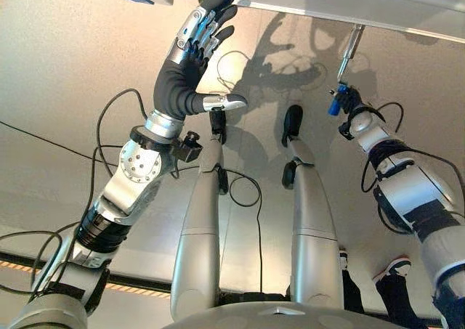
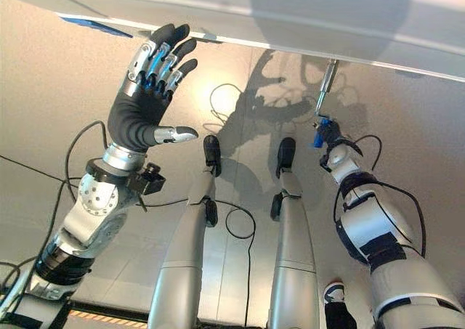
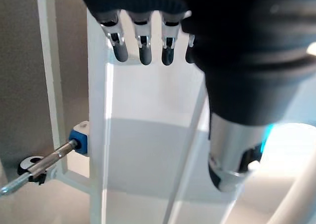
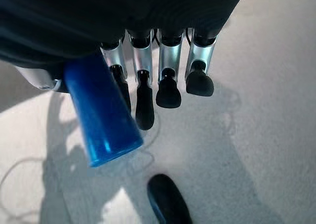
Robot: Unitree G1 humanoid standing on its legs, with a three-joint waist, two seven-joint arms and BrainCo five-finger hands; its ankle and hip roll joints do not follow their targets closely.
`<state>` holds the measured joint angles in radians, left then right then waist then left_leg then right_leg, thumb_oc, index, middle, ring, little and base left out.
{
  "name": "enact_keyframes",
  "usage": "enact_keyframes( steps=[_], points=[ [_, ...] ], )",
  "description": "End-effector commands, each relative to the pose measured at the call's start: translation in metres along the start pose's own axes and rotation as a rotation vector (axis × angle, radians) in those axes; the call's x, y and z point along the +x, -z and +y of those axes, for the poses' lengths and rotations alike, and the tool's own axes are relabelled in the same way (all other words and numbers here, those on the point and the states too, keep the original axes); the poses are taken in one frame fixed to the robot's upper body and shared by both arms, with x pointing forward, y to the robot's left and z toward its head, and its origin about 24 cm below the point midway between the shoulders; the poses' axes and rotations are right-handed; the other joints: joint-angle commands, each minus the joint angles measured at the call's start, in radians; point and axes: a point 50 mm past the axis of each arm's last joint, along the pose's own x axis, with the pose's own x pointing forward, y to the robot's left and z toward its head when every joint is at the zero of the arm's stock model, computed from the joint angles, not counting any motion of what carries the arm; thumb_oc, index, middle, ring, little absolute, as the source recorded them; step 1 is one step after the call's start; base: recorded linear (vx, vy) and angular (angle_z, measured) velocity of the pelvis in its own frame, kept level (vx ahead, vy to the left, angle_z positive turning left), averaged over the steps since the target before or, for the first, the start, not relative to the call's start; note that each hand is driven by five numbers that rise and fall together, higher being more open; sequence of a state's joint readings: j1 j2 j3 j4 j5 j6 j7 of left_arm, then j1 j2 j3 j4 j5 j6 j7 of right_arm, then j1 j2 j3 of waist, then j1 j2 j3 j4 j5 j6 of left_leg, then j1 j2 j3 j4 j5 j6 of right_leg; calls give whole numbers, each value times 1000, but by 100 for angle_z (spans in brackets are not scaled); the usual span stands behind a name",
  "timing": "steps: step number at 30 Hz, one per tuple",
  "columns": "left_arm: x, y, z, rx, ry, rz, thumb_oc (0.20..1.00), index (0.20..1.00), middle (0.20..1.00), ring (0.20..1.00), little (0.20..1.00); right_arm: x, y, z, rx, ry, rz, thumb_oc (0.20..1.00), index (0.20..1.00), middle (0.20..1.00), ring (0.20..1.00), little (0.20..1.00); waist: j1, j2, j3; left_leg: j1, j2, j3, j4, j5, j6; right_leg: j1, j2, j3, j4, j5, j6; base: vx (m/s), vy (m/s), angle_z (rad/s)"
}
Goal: Raise the hospital bed
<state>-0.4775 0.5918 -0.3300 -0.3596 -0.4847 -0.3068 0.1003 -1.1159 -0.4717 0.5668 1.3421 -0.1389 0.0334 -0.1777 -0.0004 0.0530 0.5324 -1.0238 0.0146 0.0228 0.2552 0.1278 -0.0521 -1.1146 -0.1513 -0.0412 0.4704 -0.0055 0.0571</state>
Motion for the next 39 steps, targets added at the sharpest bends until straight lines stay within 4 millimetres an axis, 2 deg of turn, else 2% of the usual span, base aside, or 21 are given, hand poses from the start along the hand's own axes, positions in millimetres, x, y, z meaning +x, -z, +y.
enact_keyframes(
  steps=[1, 2, 4, 8, 13, 14, 16, 18, 19, 22, 23, 25, 27, 28, 29, 30, 34, 35, 37, 38, 39],
  points=[
    [0, -20, 1, 23, -18, -106, 1000, 1000, 1000, 1000, 1000, -18, -40, 73, -320, -226, -215, 200, 200, 200, 200, 200, 5, 56, -12, 3, -15, -6, 121, -125, 1, 43, 14, -24, -68, 50, 81, 8, 36, -4],
    [-2, -19, 3, 26, -42, -101, 1000, 1000, 1000, 1000, 1000, -23, -64, 79, -359, -236, -296, 200, 200, 200, 200, 200, 1, 50, -12, 3, -15, -5, 118, -125, 0, 42, 14, -24, -74, 52, 82, 2, 29, -4],
    [-3, -20, 6, 29, -61, -104, 1000, 1000, 1000, 1000, 1000, -25, -82, 79, -391, -225, -355, 200, 200, 200, 200, 200, -1, 46, -12, 1, -16, -4, 117, -126, 0, 39, 13, -23, -75, 54, 83, 2, 30, -4],
    [-3, -21, 5, 10, -66, -110, 1000, 1000, 1000, 1000, 1000, -26, -92, 77, -479, -206, -397, 200, 200, 200, 200, 200, 3, 50, -12, -9, -18, -10, 120, -125, 0, 32, 8, -26, -73, 55, 85, 0, 6, -1],
    [-2, -21, 4, 0, -69, -118, 1000, 1000, 1000, 1000, 1000, -37, -118, 85, -555, -212, -535, 200, 200, 200, 200, 200, 10, 53, -12, -18, -18, -9, 122, -124, 1, 26, 4, -29, -75, 58, 86, 0, 0, 0],
    [-2, -20, 2, -3, -61, -121, 1000, 1000, 1000, 1000, 1000, -51, -142, 88, -496, -228, -665, 200, 200, 200, 200, 200, 10, 53, -12, -19, -19, -9, 123, -122, 1, 27, 4, -27, -74, 59, 87, 0, 0, 0],
    [-4, -21, 1, -5, -51, -126, 1000, 1000, 1000, 1000, 1000, -67, -162, 88, -392, -259, -791, 200, 200, 200, 200, 200, 9, 52, -12, -18, -19, -8, 124, -122, 2, 29, 3, -28, -74, 60, 87, 0, 0, 0],
    [-4, -21, 0, -8, -47, -130, 1000, 1000, 1000, 1000, 1000, -74, -170, 89, -340, -274, -838, 200, 200, 200, 200, 200, 10, 52, -12, -13, -19, -7, 123, -122, 2, 33, 2, -27, -77, 61, 88, 0, 0, 0],
    [-5, -23, -1, -19, -50, -146, 1000, 1000, 1000, 1000, 1000, -97, -189, 100, -243, -311, -955, 200, 200, 200, 200, 200, 11, 55, -12, -6, -19, -5, 119, -121, 3, 38, 1, -26, -80, 63, 89, 0, 0, 0],
    [-6, -25, 1, -14, -58, -153, 1000, 1000, 1000, 1000, 1000, -120, -201, 98, -85, -357, -1075, 200, 200, 200, 200, 200, 8, 53, -12, 6, -17, -1, 115, -121, 2, 47, 0, -24, -86, 64, 90, 0, 0, 0],
    [-7, -25, 1, -15, -58, -153, 1000, 1000, 1000, 1000, 1000, -120, -201, 98, -85, -358, -1074, 200, 200, 200, 200, 200, 8, 53, -12, 6, -17, 0, 115, -121, 2, 48, 0, -24, -86, 64, 90, 0, 0, 0],
    [-9, -26, 0, -1, -39, -150, 1000, 1000, 1000, 1000, 1000, -138, -202, 80, 76, -383, -1192, 200, 200, 200, 200, 200, -4, 42, -12, 12, -15, 3, 116, -120, 3, 56, 2, -21, -90, 66, 90, 0, 0, 0],
    [-9, -26, -1, 2, -33, -151, 1000, 1000, 1000, 1000, 1000, -139, -196, 74, 132, -392, -1196, 200, 200, 200, 200, 200, -5, 41, -12, 14, -14, 3, 117, -120, 3, 59, 2, -20, -91, 67, 90, 0, 0, 0],
    [-10, -27, -1, 22, -19, -154, 1000, 1000, 1000, 1000, 1000, -146, -191, 61, 204, -394, -1247, 200, 200, 200, 200, 200, -13, 39, -12, 17, -13, 4, 118, -121, 3, 61, 4, -16, -92, 65, 90, 0, 0, 0],
    [-9, -27, -1, 21, -18, -154, 1000, 1000, 1000, 1000, 1000, -146, -190, 61, 204, -394, -1246, 200, 200, 200, 200, 200, -12, 40, -12, 17, -13, 4, 118, -121, 3, 62, 4, -16, -92, 65, 90, 0, 0, 0],
    [-10, -29, 0, 38, -13, -161, 1000, 1000, 1000, 1000, 1000, -154, -186, 44, 279, -372, -1300, 200, 200, 200, 200, 200, -20, 36, -12, 20, -12, 5, 119, -121, 2, 64, 6, -14, -91, 64, 90, 0, 0, 0],
    [-12, -29, 1, 54, -10, -159, 1000, 1000, 1000, 1000, 1000, -156, -174, 28, 347, -336, -1312, 200, 200, 200, 200, 200, -29, 34, -12, 23, -11, 7, 119, -120, 2, 67, 5, -14, -94, 65, 92, 0, 0, 0],
    [-14, -30, 3, 68, -17, -163, 1000, 1000, 1000, 1000, 1000, -155, -163, 12, 451, -284, -1304, 200, 200, 200, 200, 200, -36, 31, -12, 20, -11, 7, 119, -118, 1, 64, 5, -13, -94, 67, 92, 0, 0, 0],
    [-17, -30, 6, 76, -33, -153, 1000, 1000, 1000, 1000, 1000, -156, -150, -2, 538, -235, -1303, 200, 200, 200, 200, 200, -43, 29, -12, 20, -10, 8, 120, -119, 2, 63, 6, -11, -94, 67, 92, 0, -1, 2],
    [-17, -30, 6, 75, -32, -153, 1000, 1000, 1000, 1000, 1000, -156, -149, -2, 539, -235, -1301, 200, 200, 200, 200, 200, -42, 29, -12, 21, -10, 8, 120, -119, 2, 64, 6, -11, -94, 67, 92, 3, 0, 4],
    [-21, -32, 10, 90, -45, -149, 1000, 1000, 1000, 1000, 1000, -154, -129, -17, 645, -154, -1262, 200, 200, 200, 200, 200, -52, 23, -12, 22, -8, 11, 119, -119, 2, 64, 6, -9, -93, 68, 93, 2, 0, 4]
  ],
)
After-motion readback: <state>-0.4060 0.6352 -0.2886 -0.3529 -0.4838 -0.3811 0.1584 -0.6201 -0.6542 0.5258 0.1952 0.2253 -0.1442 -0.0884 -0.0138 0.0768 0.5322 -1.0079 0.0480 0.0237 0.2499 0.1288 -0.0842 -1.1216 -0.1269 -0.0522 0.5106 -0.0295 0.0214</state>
